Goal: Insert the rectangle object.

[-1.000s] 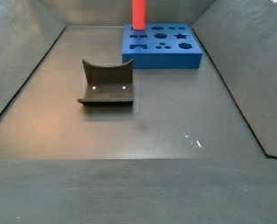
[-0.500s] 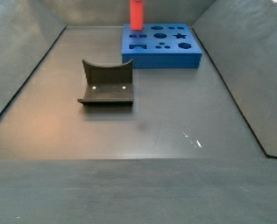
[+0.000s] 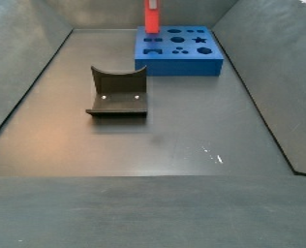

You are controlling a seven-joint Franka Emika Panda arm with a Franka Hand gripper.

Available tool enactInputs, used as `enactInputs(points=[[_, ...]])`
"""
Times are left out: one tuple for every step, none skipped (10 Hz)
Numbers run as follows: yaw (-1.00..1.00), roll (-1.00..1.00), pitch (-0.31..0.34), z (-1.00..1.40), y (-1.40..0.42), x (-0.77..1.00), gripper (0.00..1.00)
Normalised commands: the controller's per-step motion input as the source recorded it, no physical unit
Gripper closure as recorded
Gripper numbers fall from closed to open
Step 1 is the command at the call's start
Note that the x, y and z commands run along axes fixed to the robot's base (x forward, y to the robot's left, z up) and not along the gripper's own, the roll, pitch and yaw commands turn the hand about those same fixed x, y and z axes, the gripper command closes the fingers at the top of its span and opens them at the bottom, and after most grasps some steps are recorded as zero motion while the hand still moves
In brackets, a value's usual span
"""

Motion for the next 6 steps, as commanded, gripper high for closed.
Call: enactInputs(points=[[-0.04,0.0,0.0,-0.31,0.0,0.0,1.0],[-0.03,0.0,0.0,-0.27,0.0,0.0,1.0],[-0.01,0.0,0.0,-0.25,0.0,0.0,1.0],[0.0,0.02,0.0,-0.2,0.0,0.0,1.0],[0.0,-0.03,0.0,-0.03,0.0,0.0,1.0],[0.0,0.0,0.0,0.0,0.0,0.0,1.0]])
